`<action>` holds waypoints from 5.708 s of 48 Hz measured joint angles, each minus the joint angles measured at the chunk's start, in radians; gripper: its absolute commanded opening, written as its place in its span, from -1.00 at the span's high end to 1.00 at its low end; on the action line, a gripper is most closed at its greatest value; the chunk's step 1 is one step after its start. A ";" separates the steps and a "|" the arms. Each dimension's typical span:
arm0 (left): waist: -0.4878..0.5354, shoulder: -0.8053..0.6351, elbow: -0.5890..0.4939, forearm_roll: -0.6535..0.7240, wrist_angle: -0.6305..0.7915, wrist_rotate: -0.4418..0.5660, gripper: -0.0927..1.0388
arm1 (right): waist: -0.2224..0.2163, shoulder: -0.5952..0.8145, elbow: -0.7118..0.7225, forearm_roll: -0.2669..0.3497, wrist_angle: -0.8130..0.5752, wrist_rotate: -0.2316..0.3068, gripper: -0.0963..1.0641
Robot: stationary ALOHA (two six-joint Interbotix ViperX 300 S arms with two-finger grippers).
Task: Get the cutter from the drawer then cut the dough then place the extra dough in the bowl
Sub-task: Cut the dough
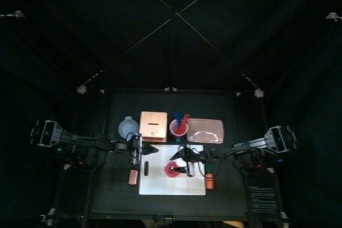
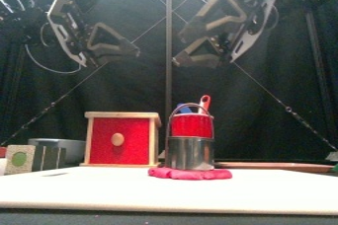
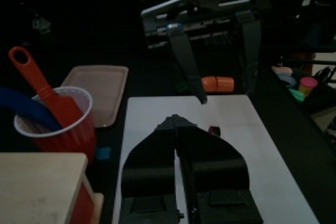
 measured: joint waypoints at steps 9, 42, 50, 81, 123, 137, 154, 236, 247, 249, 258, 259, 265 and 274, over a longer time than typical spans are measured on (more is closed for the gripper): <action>-0.002 0.081 -0.075 0.026 0.000 0.029 0.28 | -0.035 0.002 0.043 -0.060 -0.014 -0.002 -0.69; -0.028 0.153 -0.143 0.074 -0.058 0.035 0.28 | -0.061 -0.092 0.094 -0.028 -0.094 0.006 -0.69; -0.063 0.156 -0.049 0.072 -0.273 0.032 0.19 | -0.052 -0.115 0.209 0.066 -0.308 -0.017 -0.68; -0.169 0.420 -0.075 -0.087 -0.469 0.035 -0.44 | 0.186 0.241 0.285 0.604 -0.911 -0.364 -0.69; -0.184 0.558 -0.183 -0.204 -0.261 0.115 -0.70 | 0.322 0.362 0.207 0.798 -0.885 -0.373 -0.68; -0.169 0.592 -0.210 -0.216 -0.261 0.115 -0.69 | 0.322 0.390 0.201 0.805 -0.885 -0.368 -0.68; -0.166 0.591 -0.212 -0.216 -0.224 0.120 -0.69 | 0.310 0.440 0.163 0.821 -0.856 -0.359 -0.67; -0.169 0.557 -0.201 -0.187 -0.158 0.120 0.06 | 0.304 0.443 0.127 0.847 -0.807 -0.377 0.02; -0.167 0.557 -0.199 -0.187 -0.150 0.120 0.07 | 0.302 0.443 0.127 0.844 -0.807 -0.379 0.14; -0.167 0.557 -0.199 -0.187 -0.147 0.120 0.07 | 0.302 0.443 0.127 0.844 -0.805 -0.379 0.14; -0.172 0.555 -0.201 -0.187 -0.129 0.120 0.07 | 0.301 0.443 0.126 0.844 -0.798 -0.383 0.14; -0.173 0.555 -0.201 -0.187 -0.127 0.120 0.07 | 0.299 0.443 0.126 0.844 -0.796 -0.385 0.14; -0.186 0.555 -0.204 -0.187 -0.114 0.120 0.07 | 0.295 0.443 0.126 0.841 -0.775 -0.397 0.14; -0.199 0.554 -0.207 -0.189 -0.089 0.121 0.07 | 0.291 0.440 0.121 0.842 -0.736 -0.416 0.14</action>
